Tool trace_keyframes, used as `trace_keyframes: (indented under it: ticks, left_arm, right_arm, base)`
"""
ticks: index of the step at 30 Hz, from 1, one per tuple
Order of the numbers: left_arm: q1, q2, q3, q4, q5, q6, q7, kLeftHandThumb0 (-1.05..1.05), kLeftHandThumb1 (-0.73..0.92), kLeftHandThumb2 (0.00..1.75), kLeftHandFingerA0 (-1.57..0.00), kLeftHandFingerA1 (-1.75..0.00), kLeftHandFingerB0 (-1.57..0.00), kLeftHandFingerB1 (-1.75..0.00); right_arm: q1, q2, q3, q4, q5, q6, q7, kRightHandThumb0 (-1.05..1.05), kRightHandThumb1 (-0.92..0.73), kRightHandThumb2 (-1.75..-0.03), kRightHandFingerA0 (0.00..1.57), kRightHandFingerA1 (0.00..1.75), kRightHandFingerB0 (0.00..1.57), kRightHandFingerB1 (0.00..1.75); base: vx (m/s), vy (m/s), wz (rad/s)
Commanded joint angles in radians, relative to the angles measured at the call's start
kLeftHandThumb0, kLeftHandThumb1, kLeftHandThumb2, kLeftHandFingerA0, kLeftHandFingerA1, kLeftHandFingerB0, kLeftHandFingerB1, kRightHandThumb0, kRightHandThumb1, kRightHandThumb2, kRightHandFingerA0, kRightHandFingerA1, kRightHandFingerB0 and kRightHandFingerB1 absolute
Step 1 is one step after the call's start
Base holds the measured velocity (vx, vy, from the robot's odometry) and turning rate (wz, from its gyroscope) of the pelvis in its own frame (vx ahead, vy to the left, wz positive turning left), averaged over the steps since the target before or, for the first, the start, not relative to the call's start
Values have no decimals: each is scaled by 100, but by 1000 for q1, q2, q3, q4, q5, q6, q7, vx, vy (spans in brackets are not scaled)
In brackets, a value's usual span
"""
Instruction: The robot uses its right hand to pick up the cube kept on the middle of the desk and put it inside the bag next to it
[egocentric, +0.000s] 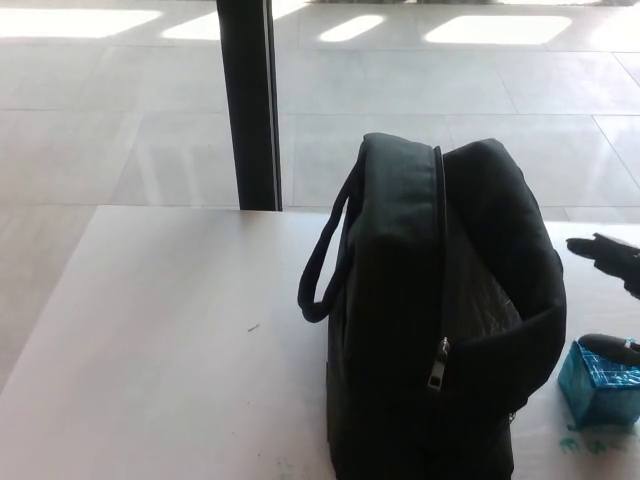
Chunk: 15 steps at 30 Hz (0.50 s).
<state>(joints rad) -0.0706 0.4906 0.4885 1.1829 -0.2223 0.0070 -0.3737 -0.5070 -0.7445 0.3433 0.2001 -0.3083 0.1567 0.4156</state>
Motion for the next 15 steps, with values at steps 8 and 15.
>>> trace_keyframes:
  ticks: [8,15]
  left_arm:
    - [6,16,9,5,-24,-7,-7,-105,57,91,-31,-151,-21,-139]
    - [5,19,1,-5,-21,-10,-6,-105,59,90,-30,-149,-23,-138]
  right_arm:
    - [-8,-49,22,178,-88,11,139,-99,-62,-101,0,5,6,14]
    - [-21,-44,26,285,-113,-21,135,-86,-68,-61,0,11,3,28]
  base:
    - [0,0,0]
    - [0,0,0]
